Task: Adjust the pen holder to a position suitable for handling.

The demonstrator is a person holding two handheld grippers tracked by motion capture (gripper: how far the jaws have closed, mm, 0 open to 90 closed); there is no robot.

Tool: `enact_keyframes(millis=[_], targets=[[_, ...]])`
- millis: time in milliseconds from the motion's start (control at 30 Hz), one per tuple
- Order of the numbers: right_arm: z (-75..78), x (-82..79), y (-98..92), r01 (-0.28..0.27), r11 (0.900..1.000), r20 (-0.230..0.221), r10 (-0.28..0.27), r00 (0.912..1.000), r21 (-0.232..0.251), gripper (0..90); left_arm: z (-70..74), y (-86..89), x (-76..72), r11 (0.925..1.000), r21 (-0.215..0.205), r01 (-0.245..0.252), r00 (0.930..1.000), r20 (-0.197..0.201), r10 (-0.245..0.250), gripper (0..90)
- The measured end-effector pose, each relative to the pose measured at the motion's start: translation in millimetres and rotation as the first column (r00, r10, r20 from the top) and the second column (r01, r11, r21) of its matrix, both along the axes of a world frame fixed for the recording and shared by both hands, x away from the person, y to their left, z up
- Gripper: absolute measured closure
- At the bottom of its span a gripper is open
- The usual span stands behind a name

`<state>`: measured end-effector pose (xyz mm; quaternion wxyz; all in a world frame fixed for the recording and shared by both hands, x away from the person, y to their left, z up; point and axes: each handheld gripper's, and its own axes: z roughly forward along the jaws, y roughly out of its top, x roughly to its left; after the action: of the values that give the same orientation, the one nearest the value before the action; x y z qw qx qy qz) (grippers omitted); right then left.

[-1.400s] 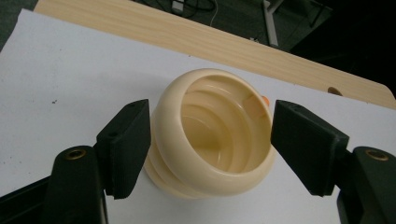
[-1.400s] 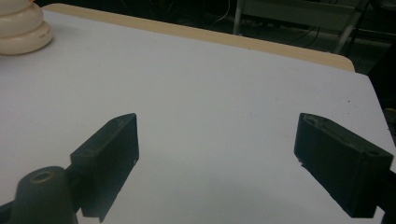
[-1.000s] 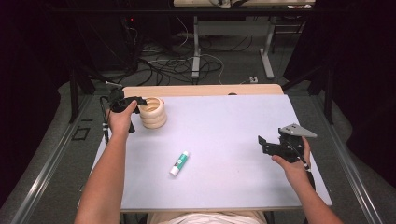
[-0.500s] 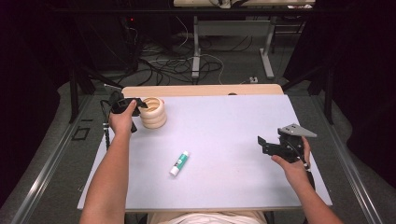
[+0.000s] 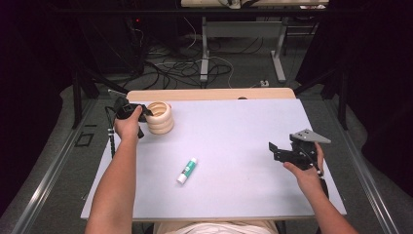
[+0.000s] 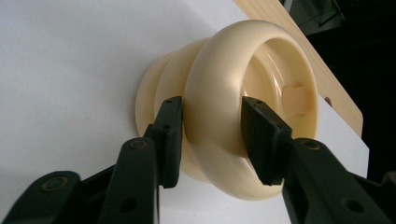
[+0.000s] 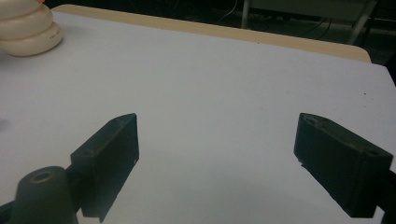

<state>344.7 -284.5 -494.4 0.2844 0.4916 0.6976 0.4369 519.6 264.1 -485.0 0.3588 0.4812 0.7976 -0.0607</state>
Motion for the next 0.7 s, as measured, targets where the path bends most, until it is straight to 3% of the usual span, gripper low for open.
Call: enact_keyframes(millis=[167, 333, 533, 700], targets=[[0.0, 0.2, 0.1, -0.004, 1.0, 0.002, 0.004, 1.0, -0.001, 13.5, 0.8, 2.5, -0.1, 0.9996, -0.025, -0.013, 0.9997, -0.022, 0.012, 62.7], [-0.2, 0.3, 0.8, -0.005, 1.0, 0.003, 0.005, 1.0, 0.001, 13.5, 1.4, 1.9, 0.3, 0.9992, -0.036, -0.019, 0.9996, -0.019, 0.018, 64.0], [0.0, 0.3, 0.4, -0.005, 1.0, 0.005, 0.005, 1.0, 0.004, 13.5, 2.3, -0.4, -0.6, 0.9995, -0.032, -0.001, 0.9998, -0.019, 0.001, 64.1], [0.0, 0.3, 1.2, -0.003, 1.0, 0.009, 0.003, 1.0, 0.005, 13.5, 4.6, -8.6, -2.3, 0.9984, -0.037, 0.043, 0.9989, -0.014, -0.044, 64.1]])
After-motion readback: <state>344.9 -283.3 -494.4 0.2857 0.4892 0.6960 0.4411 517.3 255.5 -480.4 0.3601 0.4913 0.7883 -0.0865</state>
